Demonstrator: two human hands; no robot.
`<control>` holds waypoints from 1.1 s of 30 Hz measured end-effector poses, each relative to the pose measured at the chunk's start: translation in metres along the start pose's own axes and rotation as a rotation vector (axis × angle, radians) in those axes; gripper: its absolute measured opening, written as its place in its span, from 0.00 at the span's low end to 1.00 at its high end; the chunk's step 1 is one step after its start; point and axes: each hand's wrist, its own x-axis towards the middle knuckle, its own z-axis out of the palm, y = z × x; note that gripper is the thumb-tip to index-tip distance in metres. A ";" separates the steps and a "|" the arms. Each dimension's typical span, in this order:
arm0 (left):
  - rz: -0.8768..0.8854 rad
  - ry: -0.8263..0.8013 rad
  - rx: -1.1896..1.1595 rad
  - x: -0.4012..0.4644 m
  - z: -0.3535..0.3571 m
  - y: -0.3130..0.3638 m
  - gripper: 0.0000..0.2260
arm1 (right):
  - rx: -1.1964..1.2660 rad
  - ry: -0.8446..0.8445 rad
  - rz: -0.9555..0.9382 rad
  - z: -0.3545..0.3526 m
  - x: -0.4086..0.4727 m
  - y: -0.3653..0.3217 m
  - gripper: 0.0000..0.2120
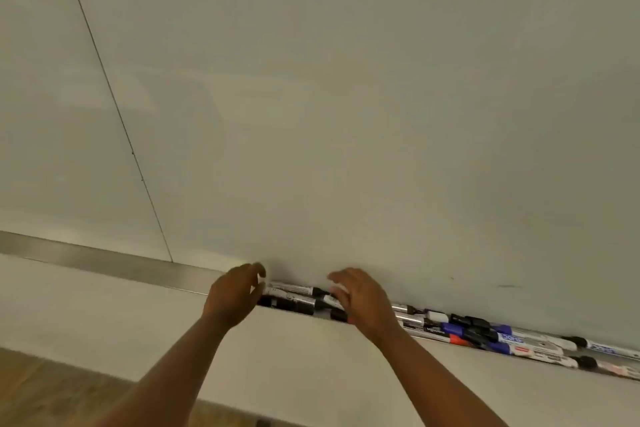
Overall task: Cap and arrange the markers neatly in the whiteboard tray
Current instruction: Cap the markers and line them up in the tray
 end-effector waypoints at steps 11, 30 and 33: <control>0.090 -0.012 -0.002 0.003 0.024 -0.016 0.10 | -0.362 -0.273 0.002 0.052 0.002 0.001 0.13; 0.356 -0.026 0.202 0.015 0.019 -0.009 0.13 | -0.109 0.001 -0.013 0.046 0.018 -0.013 0.10; 0.291 0.023 0.184 0.013 0.018 -0.019 0.12 | 0.177 0.117 0.244 0.044 0.010 -0.014 0.08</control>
